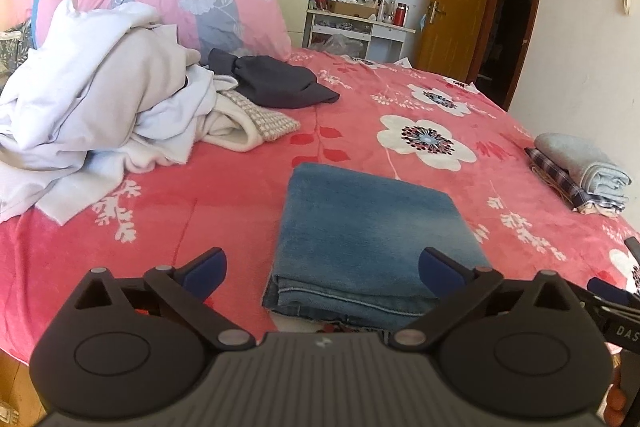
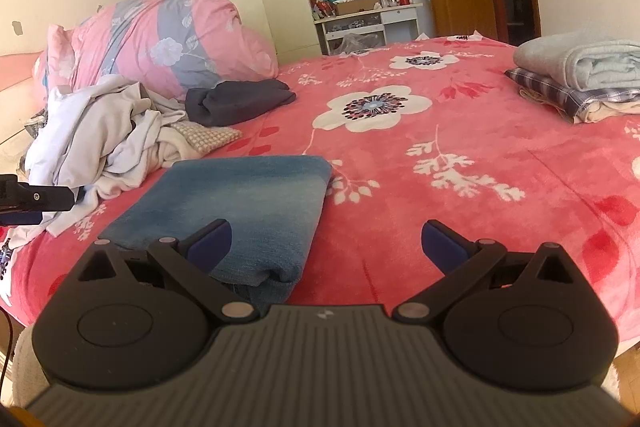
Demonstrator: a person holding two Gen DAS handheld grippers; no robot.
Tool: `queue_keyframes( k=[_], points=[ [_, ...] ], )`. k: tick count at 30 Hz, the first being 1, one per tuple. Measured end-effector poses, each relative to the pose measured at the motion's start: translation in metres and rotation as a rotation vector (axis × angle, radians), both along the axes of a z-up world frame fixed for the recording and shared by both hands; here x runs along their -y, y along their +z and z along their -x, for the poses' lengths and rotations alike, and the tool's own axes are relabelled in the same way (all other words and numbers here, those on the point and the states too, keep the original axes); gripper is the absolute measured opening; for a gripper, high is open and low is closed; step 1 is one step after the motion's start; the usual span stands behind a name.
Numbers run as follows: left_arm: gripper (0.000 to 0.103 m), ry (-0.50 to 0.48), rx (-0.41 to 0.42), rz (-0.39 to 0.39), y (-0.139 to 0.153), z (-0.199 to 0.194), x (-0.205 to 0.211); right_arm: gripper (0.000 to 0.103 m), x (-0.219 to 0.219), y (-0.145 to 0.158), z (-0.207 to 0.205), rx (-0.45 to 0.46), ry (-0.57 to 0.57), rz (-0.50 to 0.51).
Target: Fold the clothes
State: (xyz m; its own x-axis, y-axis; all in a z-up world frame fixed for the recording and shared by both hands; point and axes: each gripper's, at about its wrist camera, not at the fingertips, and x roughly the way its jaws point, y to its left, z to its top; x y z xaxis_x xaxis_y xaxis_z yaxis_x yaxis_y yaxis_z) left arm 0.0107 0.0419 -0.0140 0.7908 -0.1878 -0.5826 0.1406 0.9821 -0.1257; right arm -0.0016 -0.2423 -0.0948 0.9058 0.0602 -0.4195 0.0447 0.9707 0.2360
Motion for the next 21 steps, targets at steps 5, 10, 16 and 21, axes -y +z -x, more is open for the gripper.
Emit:
queue_keyframes(
  k=[5, 10, 16, 21],
  points=[
    [0.103, 0.019, -0.014, -0.002, -0.0027, -0.0009, -0.0014, 0.102, -0.0008, 0.0003, -0.0004, -0.002, -0.01, 0.01],
    [0.103, 0.032, -0.018, -0.02, -0.0063, -0.0028, -0.003, 0.102, -0.0015, 0.0005, 0.0002, -0.001, -0.012, 0.018],
    [0.103, 0.038, -0.023, -0.043, -0.0087, -0.0032, -0.0015, 0.102, -0.0042, 0.0001, -0.0013, -0.015, -0.011, 0.037],
    [0.103, 0.039, -0.026, -0.055, -0.0097, -0.0021, 0.0001, 0.102, -0.0052, 0.0, -0.0026, -0.028, -0.007, 0.032]
  ],
)
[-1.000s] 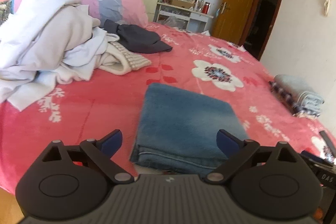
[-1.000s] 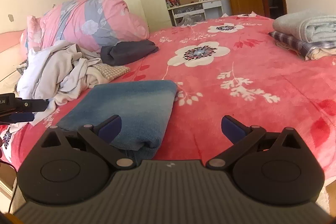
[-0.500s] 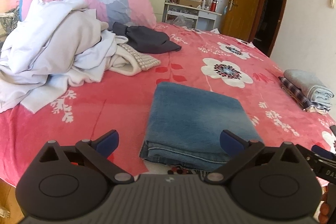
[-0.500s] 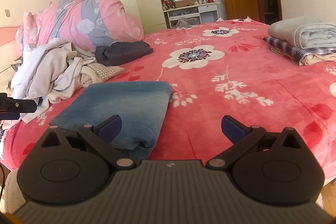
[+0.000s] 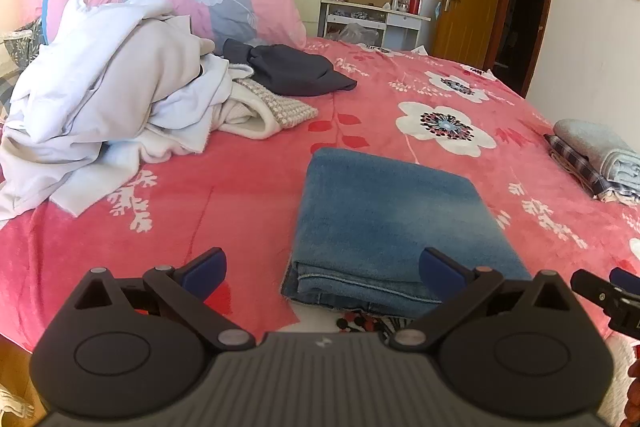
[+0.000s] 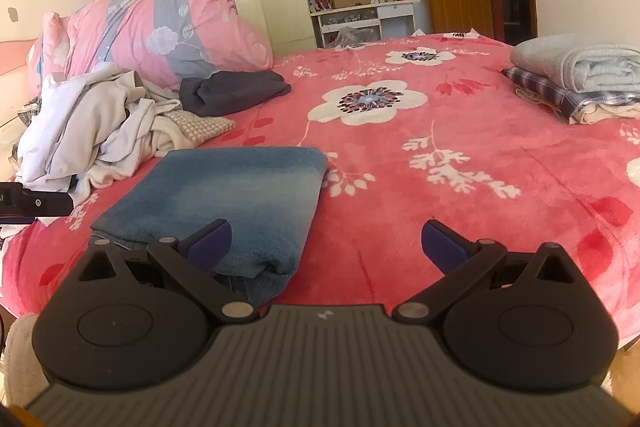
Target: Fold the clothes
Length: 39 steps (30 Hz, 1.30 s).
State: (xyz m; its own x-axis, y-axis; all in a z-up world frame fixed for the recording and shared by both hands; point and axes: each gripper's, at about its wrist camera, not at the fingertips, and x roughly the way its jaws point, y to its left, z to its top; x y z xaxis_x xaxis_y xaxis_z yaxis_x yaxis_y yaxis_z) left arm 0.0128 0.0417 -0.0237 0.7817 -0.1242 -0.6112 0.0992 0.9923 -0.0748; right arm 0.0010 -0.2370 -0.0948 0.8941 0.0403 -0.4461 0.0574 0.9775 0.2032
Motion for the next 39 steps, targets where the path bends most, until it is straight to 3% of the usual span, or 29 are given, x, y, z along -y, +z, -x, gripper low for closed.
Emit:
queue_keyframes(
  k=[39],
  points=[
    [0.103, 0.008, -0.004, -0.046, -0.0012, -0.0006, 0.003, 0.102, -0.0068, -0.0037, -0.0004, -0.031, 0.021, 0.03]
  ],
)
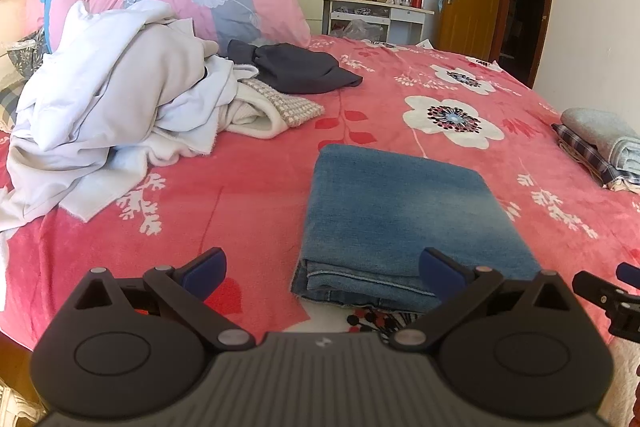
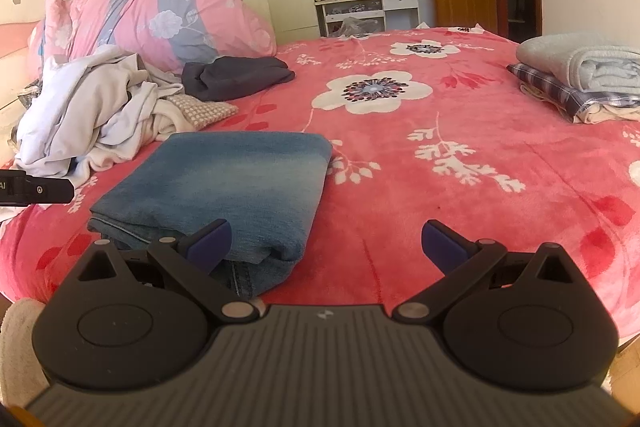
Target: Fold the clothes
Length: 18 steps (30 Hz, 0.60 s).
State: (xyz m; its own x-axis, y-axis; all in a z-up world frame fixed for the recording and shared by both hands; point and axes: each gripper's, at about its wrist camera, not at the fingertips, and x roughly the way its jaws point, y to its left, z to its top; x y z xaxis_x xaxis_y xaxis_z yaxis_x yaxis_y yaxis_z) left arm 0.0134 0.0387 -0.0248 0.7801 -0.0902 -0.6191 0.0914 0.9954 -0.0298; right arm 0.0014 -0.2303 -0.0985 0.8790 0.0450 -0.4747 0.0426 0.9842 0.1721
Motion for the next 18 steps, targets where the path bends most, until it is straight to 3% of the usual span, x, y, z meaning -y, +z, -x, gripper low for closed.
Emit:
queue_keyframes(
  k=[18],
  points=[
    [0.103, 0.003, -0.003, 0.007, -0.0012, -0.0002, -0.0029, 0.102, -0.002, 0.0005, -0.0023, 0.0, 0.016, 0.001]
  ],
)
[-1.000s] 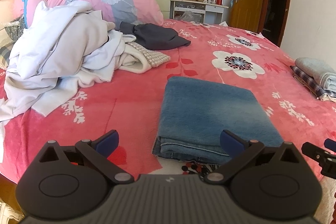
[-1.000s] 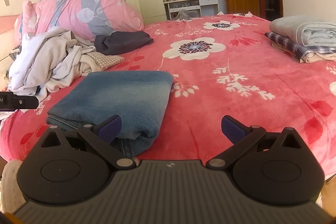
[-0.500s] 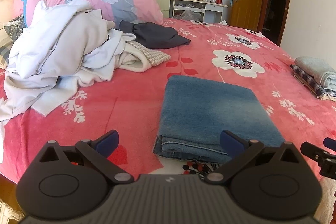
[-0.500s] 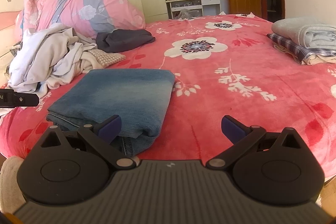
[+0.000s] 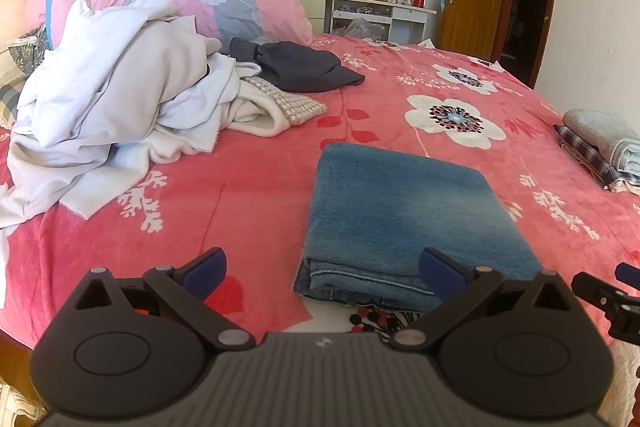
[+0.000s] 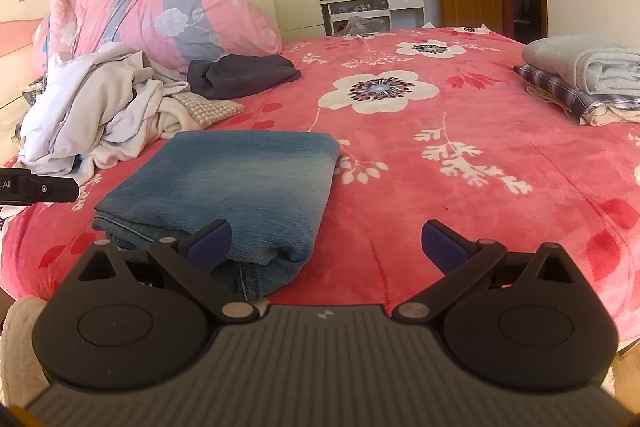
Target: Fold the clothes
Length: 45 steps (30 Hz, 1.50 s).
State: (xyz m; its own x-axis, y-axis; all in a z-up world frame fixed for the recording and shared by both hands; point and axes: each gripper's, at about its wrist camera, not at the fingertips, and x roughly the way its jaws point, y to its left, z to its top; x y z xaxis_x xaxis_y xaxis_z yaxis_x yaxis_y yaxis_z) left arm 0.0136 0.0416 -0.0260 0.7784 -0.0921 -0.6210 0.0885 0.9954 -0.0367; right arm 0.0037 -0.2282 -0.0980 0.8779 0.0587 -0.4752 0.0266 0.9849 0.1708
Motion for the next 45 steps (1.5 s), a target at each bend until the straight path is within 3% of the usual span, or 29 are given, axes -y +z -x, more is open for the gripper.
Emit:
queue_keyframes(
  k=[45],
  points=[
    [0.103, 0.017, -0.026, -0.008, -0.011, -0.007, 0.0, 0.102, 0.001, -0.007, -0.004, -0.022, 0.01, -0.002]
  ],
)
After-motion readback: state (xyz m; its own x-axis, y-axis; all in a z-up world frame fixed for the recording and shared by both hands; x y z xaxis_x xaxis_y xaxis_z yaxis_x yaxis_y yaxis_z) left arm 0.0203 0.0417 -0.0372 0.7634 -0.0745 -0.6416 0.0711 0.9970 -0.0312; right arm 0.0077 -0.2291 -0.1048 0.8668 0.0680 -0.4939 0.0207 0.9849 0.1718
